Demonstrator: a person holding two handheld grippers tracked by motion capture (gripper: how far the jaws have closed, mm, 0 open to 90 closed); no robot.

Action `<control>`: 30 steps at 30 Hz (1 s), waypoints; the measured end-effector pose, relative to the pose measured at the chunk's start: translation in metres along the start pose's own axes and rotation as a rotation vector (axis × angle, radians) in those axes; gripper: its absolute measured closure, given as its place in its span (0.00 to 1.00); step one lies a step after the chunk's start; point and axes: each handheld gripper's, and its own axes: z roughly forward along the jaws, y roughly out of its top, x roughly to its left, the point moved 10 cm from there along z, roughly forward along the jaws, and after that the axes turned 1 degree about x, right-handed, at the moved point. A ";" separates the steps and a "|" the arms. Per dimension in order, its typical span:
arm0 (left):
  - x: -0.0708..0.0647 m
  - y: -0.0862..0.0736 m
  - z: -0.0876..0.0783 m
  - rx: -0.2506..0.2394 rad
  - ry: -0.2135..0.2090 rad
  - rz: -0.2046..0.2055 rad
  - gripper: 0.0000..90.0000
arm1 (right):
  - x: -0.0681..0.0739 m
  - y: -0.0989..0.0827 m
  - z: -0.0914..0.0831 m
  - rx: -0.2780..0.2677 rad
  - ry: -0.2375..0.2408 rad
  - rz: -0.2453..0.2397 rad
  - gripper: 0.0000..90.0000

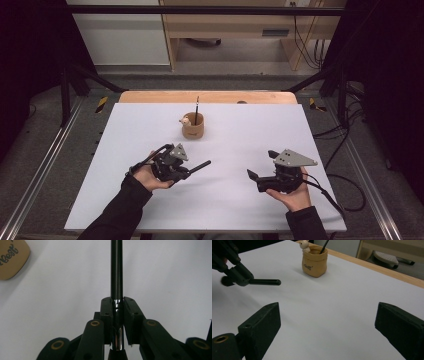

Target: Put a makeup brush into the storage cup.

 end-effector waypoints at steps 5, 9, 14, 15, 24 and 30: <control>-0.004 0.002 -0.001 0.004 -0.009 0.023 0.87 | 0.008 0.005 0.002 0.005 0.012 -0.031 0.08; -0.008 0.004 -0.001 -0.009 -0.019 0.024 0.87 | 0.014 0.009 0.005 0.016 0.019 -0.060 0.08; -0.010 0.007 -0.004 -0.017 -0.026 0.041 0.87 | 0.020 0.013 0.009 0.035 0.030 -0.090 0.08; -0.012 0.009 -0.004 -0.027 -0.028 0.034 0.87 | 0.021 0.013 0.010 0.040 0.033 -0.096 0.08; -0.019 0.016 -0.007 -0.035 -0.047 0.060 0.87 | 0.031 0.017 0.014 0.089 0.055 -0.156 0.08; -0.022 0.021 -0.006 -0.038 -0.063 0.071 0.87 | 0.039 0.019 0.016 0.127 0.073 -0.201 0.08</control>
